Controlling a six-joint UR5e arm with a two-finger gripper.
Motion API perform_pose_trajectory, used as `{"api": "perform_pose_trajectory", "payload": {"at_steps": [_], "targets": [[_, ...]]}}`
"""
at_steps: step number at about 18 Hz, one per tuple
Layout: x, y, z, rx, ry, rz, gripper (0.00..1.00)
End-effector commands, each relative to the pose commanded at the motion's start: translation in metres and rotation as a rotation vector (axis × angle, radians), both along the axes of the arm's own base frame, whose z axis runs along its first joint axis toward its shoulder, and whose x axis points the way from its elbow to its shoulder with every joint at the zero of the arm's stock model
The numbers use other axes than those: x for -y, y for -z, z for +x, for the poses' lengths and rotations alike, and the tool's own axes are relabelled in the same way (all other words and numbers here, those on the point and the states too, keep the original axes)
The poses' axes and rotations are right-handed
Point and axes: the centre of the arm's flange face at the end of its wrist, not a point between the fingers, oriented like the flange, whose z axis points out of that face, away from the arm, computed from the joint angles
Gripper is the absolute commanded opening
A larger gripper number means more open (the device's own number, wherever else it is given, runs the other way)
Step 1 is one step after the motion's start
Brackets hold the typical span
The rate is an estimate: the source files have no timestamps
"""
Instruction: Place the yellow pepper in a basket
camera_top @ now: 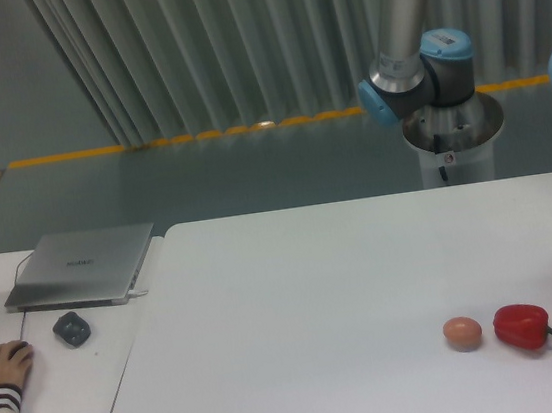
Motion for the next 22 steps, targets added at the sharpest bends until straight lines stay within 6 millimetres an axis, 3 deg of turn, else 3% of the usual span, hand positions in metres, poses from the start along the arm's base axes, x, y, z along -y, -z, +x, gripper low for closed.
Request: {"api": "perform_pose_trajectory", "payload": {"at_steps": [5,9,16,22], "targets": [[-0.021,0.0,0.013,0.046,-0.086,0.189,1.0],[-0.041,-0.001,0.028,0.047,-0.13,0.238,1.0],[-0.056,0.005,0.047,0.068,-0.159,0.241,1.0],[-0.053,-0.006,0.068,0.173,-0.153,0.253,1.0]]}}
